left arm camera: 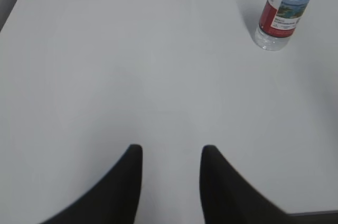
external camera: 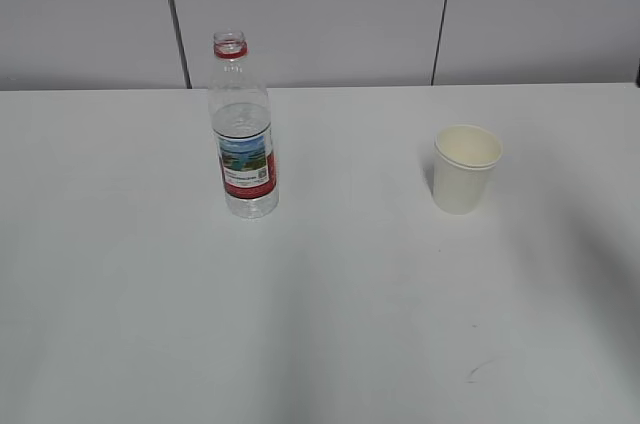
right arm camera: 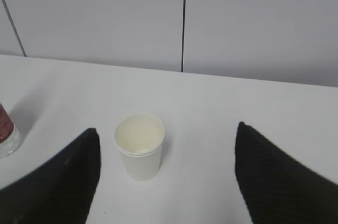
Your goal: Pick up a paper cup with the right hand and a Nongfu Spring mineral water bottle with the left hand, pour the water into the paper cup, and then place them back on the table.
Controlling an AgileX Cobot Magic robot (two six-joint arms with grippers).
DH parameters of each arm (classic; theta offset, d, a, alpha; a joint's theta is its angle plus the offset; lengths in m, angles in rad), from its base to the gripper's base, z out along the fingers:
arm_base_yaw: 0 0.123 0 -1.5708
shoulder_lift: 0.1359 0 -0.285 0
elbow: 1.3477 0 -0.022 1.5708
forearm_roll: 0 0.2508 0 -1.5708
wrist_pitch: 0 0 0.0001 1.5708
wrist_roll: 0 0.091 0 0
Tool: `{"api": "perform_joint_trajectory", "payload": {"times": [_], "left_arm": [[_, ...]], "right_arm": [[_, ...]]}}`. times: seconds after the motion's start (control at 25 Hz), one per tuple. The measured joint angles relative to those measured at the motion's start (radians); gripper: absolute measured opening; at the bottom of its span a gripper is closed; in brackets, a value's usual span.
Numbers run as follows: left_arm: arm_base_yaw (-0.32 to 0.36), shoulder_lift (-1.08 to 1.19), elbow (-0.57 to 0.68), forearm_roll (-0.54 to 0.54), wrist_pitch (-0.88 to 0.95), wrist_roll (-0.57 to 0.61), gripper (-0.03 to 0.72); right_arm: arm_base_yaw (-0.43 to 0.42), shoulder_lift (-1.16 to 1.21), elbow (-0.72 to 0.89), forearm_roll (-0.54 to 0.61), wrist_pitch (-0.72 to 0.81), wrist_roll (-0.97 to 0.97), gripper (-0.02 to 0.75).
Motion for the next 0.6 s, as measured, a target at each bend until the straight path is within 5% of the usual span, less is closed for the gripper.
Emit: {"api": "perform_joint_trajectory", "payload": {"times": [0.32, 0.6], "left_arm": [[0.000, 0.081, -0.007, -0.005, -0.337, 0.051, 0.239], [0.000, 0.188, 0.151, -0.045, -0.807, 0.077, 0.239]], "right_arm": [[0.000, 0.222, 0.000, 0.007, -0.161, 0.000, 0.590], [0.000, 0.290, 0.000, 0.008, -0.276, 0.005, 0.590]]}}
